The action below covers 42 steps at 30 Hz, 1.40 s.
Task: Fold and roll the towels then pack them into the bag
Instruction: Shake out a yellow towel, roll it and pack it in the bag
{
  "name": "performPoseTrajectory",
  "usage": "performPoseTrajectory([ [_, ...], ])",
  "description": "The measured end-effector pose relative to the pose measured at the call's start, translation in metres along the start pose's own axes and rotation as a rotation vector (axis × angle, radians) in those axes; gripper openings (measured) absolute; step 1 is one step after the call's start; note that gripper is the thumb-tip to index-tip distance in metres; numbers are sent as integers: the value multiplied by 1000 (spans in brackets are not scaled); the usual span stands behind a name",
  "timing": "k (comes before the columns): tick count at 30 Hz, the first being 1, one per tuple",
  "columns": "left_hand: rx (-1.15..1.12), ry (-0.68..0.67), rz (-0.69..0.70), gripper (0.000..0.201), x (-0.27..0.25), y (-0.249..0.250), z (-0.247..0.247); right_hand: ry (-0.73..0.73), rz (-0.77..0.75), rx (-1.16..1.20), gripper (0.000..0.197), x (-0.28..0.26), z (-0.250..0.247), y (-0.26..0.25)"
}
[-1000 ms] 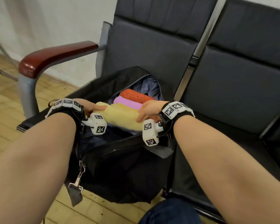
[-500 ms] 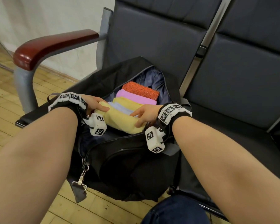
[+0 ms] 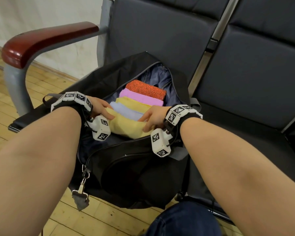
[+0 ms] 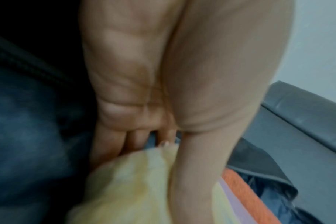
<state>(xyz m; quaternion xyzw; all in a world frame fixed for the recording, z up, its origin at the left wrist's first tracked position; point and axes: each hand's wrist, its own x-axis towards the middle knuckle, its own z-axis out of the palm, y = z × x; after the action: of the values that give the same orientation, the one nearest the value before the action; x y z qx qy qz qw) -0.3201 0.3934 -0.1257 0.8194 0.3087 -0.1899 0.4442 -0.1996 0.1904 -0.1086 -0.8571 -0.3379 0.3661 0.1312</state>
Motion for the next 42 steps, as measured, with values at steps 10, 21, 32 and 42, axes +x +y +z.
performPoseTrajectory([
  [10, 30, 134, 15, 53, 11, 6, 6, 114, -38, 2, 49, 10, 14, 6],
  [21, 103, 230, 77, 23, 4, 13, 4, 138, -6, -43, 33, 6, 6, 9],
  [32, 52, 150, -70, 41, -10, 24, -14, 220, -57, 11, 26, -31, -29, -22],
  [42, 120, 135, 123, 39, -86, 99, 27, 378, -123, -133, 16, -115, -41, -20],
])
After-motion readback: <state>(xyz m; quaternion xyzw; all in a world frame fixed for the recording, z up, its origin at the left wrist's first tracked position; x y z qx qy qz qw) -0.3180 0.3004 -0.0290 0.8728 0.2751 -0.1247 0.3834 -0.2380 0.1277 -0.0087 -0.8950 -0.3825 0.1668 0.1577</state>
